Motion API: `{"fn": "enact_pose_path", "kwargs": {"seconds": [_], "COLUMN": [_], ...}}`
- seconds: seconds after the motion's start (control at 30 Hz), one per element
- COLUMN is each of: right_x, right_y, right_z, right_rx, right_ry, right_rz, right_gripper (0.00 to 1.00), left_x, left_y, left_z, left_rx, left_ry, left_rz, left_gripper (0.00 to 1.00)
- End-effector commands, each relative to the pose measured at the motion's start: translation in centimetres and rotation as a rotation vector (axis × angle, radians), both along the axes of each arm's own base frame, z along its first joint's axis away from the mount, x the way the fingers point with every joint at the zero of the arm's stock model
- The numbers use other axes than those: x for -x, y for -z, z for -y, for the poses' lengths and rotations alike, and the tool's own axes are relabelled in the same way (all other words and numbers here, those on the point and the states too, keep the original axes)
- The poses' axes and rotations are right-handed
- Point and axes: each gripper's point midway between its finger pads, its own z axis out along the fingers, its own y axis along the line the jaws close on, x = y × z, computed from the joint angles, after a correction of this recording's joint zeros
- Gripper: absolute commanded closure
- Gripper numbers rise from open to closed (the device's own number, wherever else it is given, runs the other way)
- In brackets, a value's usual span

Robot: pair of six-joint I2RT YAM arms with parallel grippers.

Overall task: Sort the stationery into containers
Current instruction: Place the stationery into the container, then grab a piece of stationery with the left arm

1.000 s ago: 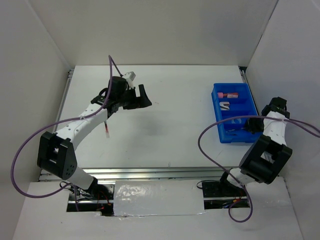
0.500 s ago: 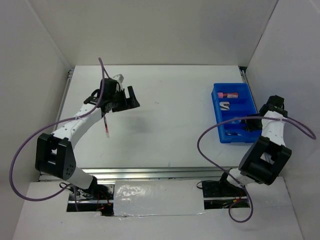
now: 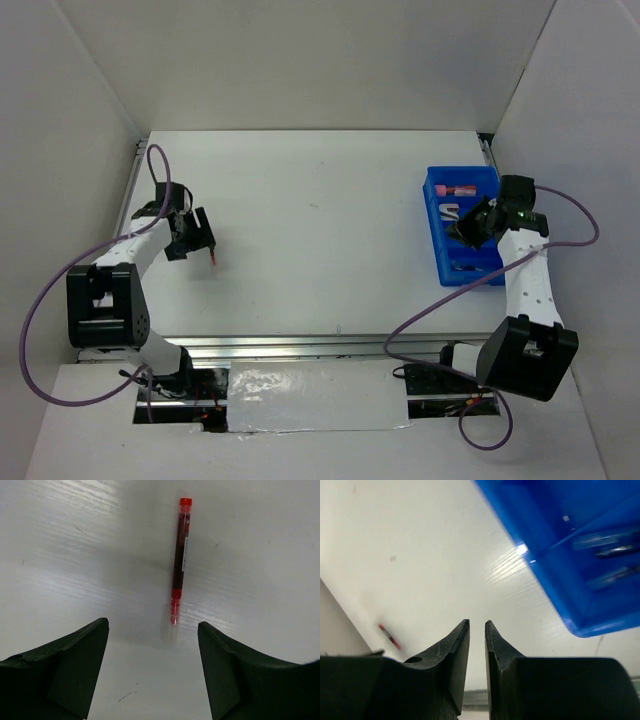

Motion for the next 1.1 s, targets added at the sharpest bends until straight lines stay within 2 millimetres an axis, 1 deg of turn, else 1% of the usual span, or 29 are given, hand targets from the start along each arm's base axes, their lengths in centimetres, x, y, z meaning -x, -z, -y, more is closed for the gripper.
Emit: {"fn": "enact_pose_path", "kwargs": {"seconds": [0.0,0.07,0.1,0.17,0.2,0.27,0.3,0.33,0.37,0.4,0.43,0.47,0.5,0.53,0.57,0.6,0.63,0.67,0.7,0.73,0.77,0.8,0.83,0.87,0.9,0.93,0.97,1.03,1.07], "right_x": [-0.5,-0.4,-0.4,-0.2,0.0,-0.1,-0.2,-0.2,-0.2,-0.2,-0.2,-0.4,-0.1,0.0,0.0,0.4,1.1,1.6,2.1,2.9,3.4,3.8,4.3,5.0,5.4,5.8,6.7,7.4,7.7], "right_y": [-1.7,-2.6,-2.9,-3.7,-4.0,-4.9,-6.1,-6.9,-7.4,-8.8,-9.3,-10.2,-11.0,-11.4,-12.0,-12.3,-12.5,-12.8,-12.9,-12.8,-12.8,-12.9,-12.7,-12.6,-12.6,-12.6,-12.1,-11.6,-10.8], "right_z": [-2.9,-4.3,-5.5,-6.6,-7.7,-7.8,-9.2,-9.7,-9.7,-10.0,-10.6,-10.8,-11.0,-11.6,-11.8,-12.2,-13.4,-13.9,-14.5,-16.0,-16.6,-17.2,-17.8,-19.2,-19.9,-20.6,-22.1,-23.5,-24.4], "right_rx": [0.067,0.102,0.145,0.204,0.249,0.348,0.385,0.423,0.514,0.56,0.603,0.686,0.73,0.767,0.848,0.889,0.913,0.997,1.033,1.059,1.135,1.165,1.193,1.238,1.252,1.28,1.265,1.279,1.271], "right_ry": [-0.242,-0.323,-0.398,-0.471,-0.555,-0.648,-0.72,-0.775,-0.881,-0.92,-0.97,-1.033,-1.066,-1.108,-1.169,-1.208,-1.276,-1.351,-1.401,-1.476,-1.532,-1.567,-1.606,-1.668,-1.695,-1.732,-1.787,-1.848,-1.89], "right_rz": [0.127,0.177,0.207,0.253,0.28,0.324,0.366,0.397,0.438,0.487,0.517,0.575,0.619,0.657,0.709,0.748,0.804,0.869,0.915,0.976,1.041,1.081,1.114,1.176,1.209,1.248,1.295,1.34,1.344], "right_gripper": [0.75,0.75,0.75,0.75,0.74,0.73,0.72,0.71,0.69,0.62,0.57,0.46,0.43,0.39,0.34,0.33,0.32,0.32,0.32,0.34,0.35,0.36,0.38,0.39,0.39,0.41,0.42,0.44,0.44], "left_x": [-0.6,-1.2,-1.2,-1.6,-1.6,-1.5,-1.6,-1.4,-1.2,-1.0,-0.8,-0.6,-0.1,0.1,0.4,1.0,1.3,1.6,2.0,2.3,2.1,2.5,3.1,3.2,3.7,4.5,5.0,6.0,7.0], "left_y": [1.7,2.1,2.8,3.1,3.8,4.6,4.8,5.1,5.6,5.9,6.1,6.5,6.7,6.8,6.9,7.0,7.0,7.0,6.8,6.2,5.3,4.5,2.3,0.2,-1.3,-3.7,-4.9,-6.5,-7.4], "left_z": [0.4,0.7,0.7,1.0,1.0,1.3,1.5,1.6,1.7,1.9,2.0,2.1,2.4,2.5,3.7,4.7,5.5,6.5,7.2,8.8,10.1,11.1,14.1,15.7,17.0,18.6,19.8,21.0,22.2], "left_rx": [0.004,0.004,-0.002,-0.004,-0.008,-0.025,-0.03,-0.03,-0.026,-0.014,-0.009,-0.008,0.006,0.012,0.014,0.043,0.066,0.098,0.129,0.208,0.259,0.317,0.499,0.578,0.655,0.768,0.806,0.851,0.887], "left_ry": [0.072,0.094,0.095,0.115,0.121,0.134,0.144,0.15,0.157,0.171,0.178,0.195,0.21,0.222,0.278,0.318,0.35,0.403,0.427,0.469,0.515,0.546,0.625,0.689,0.729,0.777,0.814,0.859,0.903], "left_rz": [-0.023,-0.022,-0.042,-0.041,-0.062,-0.085,-0.094,-0.106,-0.125,-0.138,-0.148,-0.161,-0.177,-0.185,-0.189,-0.207,-0.214,-0.22,-0.229,-0.224,-0.203,-0.202,-0.16,-0.114,-0.098,-0.071,-0.067,-0.067,-0.073], "left_gripper": [0.17,0.18,0.18,0.19,0.2,0.21,0.24,0.27,0.3,0.43,0.5,0.56,0.64,0.68,0.74,0.77,0.81,0.89,0.93,0.96,0.99,1.0,1.0,1.0,1.0,1.0,1.0,1.0,1.0]}}
